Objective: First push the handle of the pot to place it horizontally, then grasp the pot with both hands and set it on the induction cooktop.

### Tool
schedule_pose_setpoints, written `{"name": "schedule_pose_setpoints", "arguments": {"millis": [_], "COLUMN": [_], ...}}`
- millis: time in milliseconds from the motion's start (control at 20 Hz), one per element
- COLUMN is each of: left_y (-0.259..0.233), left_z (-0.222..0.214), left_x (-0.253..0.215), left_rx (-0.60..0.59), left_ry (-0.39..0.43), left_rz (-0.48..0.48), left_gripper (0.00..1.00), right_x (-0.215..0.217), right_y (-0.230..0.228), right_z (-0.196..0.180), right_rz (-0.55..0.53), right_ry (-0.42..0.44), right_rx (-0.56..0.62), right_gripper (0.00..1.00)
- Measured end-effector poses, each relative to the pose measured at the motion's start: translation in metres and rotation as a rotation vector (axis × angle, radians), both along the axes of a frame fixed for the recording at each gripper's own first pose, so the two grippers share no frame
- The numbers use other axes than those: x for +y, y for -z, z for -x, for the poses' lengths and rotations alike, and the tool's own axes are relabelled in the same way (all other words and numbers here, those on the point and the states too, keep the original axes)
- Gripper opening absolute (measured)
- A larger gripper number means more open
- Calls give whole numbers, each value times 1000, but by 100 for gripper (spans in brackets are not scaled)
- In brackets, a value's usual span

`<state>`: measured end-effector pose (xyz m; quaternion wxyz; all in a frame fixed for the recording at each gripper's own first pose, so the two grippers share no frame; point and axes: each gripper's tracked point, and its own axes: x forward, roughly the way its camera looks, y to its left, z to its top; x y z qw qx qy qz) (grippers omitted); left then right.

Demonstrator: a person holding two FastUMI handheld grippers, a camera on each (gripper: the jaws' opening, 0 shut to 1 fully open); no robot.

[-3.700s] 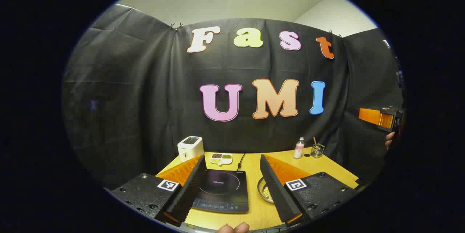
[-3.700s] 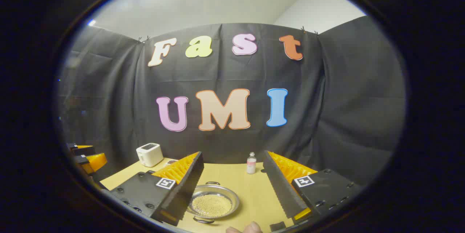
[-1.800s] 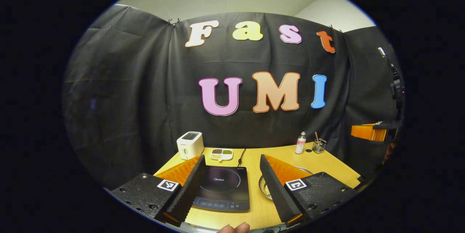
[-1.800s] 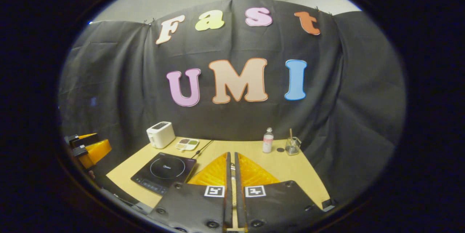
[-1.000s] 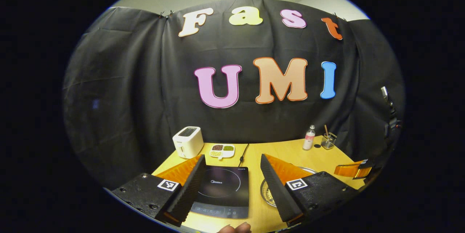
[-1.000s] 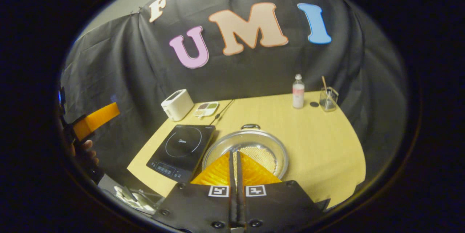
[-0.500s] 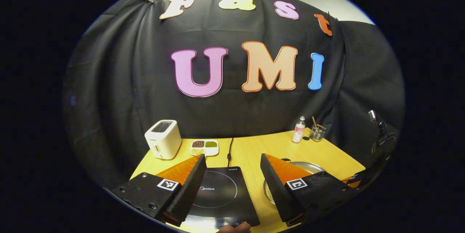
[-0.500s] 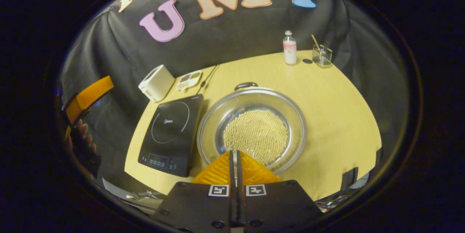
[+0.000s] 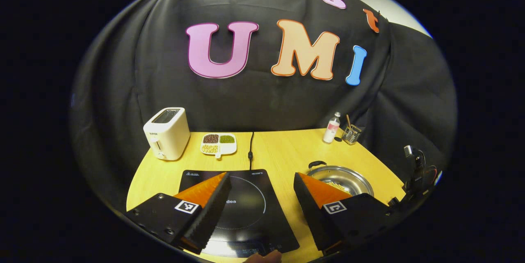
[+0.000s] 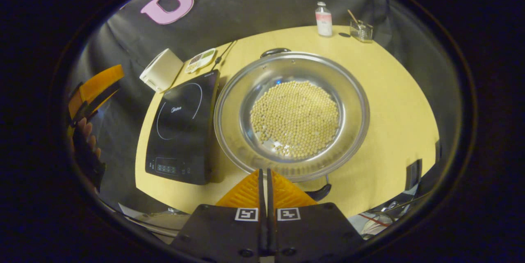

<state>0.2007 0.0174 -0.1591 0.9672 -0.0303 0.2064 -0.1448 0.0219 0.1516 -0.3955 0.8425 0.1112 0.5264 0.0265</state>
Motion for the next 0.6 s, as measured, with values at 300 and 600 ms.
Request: {"name": "schedule_pose_setpoints", "arguments": {"millis": [300, 600], "left_y": [21, 28], "left_z": [-2, -2], "left_x": [13, 24], "left_rx": [67, 90], "left_ry": [-9, -30], "left_rz": [0, 7], "left_gripper": [95, 95], "right_x": [15, 9], "right_y": [15, 24], "right_z": [7, 21], "right_rz": [-71, 10], "right_ry": [25, -28], "right_rx": [86, 149], "right_gripper": [2, 0]}}
